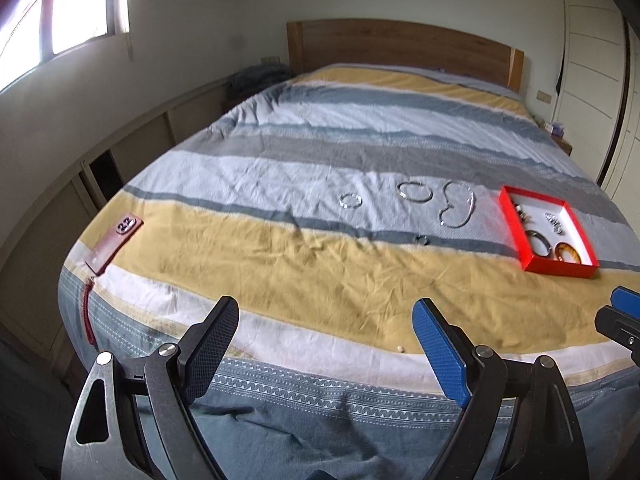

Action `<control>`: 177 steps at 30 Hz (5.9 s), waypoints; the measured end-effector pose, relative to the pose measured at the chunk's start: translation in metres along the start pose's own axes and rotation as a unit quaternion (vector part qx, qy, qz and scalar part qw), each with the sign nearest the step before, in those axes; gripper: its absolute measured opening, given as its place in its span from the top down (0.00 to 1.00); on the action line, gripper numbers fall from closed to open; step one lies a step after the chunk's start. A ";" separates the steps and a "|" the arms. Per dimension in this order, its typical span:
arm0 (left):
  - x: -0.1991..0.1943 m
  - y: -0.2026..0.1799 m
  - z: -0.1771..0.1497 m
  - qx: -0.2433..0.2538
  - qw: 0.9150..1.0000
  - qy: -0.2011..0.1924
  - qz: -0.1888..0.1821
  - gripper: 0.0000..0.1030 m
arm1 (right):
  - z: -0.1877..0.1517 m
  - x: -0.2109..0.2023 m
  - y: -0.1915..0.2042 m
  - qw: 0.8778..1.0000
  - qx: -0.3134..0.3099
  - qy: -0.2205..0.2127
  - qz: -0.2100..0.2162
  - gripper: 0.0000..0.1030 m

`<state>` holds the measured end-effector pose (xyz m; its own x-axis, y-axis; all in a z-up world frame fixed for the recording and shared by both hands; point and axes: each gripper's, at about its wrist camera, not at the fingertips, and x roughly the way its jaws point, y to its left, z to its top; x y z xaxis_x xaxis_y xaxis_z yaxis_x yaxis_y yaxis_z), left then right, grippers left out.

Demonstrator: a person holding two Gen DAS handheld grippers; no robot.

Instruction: Organize jewelry

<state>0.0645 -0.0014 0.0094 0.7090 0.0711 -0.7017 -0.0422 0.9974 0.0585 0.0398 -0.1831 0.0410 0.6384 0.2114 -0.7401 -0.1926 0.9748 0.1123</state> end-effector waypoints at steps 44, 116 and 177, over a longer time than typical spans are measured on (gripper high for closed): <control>0.327 -0.020 0.117 0.001 0.997 0.078 -0.027 0.30 | 0.091 0.300 -0.013 0.990 -0.024 0.100 0.099 0.69; 0.227 -0.377 0.071 0.238 0.945 0.098 -0.202 0.65 | 0.027 0.170 -0.298 0.993 0.067 0.086 -0.041 0.81; -0.073 -0.169 0.055 0.167 0.972 -0.088 -0.141 0.19 | 0.010 -0.085 -0.117 0.996 0.046 -0.057 -0.053 0.69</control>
<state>0.0588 -0.1757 0.0895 0.7693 -0.2370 -0.5933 0.3817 0.9152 0.1295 0.0155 -0.3148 0.0975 0.7336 0.1080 -0.6710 -0.0532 0.9934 0.1017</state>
